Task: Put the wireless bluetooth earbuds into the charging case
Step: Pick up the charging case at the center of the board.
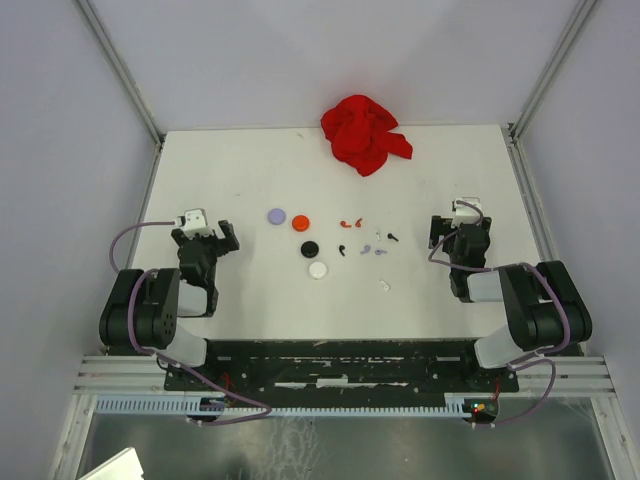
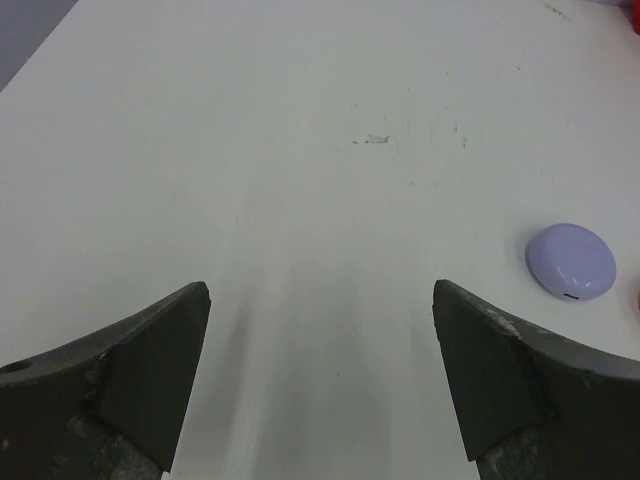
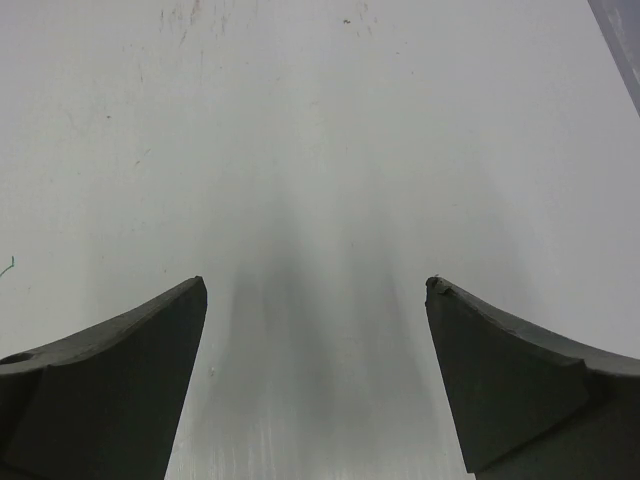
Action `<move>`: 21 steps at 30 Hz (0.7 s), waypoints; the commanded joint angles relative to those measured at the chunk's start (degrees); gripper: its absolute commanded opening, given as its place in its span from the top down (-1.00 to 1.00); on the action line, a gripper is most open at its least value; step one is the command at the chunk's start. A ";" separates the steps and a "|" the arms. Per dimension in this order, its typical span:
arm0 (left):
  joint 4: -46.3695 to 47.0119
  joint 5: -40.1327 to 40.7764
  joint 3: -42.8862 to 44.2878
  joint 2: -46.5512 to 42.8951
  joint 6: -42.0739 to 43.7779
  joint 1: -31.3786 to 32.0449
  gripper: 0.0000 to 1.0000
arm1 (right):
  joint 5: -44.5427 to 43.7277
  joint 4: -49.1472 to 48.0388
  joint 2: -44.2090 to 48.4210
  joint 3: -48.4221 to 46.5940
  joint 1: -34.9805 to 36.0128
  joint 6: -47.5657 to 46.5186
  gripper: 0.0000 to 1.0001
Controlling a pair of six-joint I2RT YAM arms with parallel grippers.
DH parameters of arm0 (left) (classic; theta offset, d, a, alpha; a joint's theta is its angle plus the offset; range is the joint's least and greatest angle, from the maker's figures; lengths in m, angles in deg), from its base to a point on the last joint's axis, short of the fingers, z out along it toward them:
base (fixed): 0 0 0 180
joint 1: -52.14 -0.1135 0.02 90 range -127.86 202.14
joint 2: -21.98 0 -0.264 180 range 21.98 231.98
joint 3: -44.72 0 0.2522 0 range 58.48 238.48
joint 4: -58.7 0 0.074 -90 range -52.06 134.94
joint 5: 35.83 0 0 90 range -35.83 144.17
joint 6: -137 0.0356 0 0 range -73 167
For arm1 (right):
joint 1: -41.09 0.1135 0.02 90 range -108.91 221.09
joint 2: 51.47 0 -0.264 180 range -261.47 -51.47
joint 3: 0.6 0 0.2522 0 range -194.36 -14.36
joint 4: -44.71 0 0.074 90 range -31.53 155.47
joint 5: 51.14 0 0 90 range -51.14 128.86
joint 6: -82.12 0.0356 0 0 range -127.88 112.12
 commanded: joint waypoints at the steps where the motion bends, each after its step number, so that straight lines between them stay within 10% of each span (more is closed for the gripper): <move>1: 2.38 0.92 0.58 0.17 1.88 0.17 -0.98 | 0.72 -1.36 0.35 -1.61 -0.32 0.50 -0.99; 21: -7.05 -0.71 5.22 -3.88 2.96 0.22 -0.98 | -0.44 0.12 2.93 -1.42 -0.27 1.10 -0.98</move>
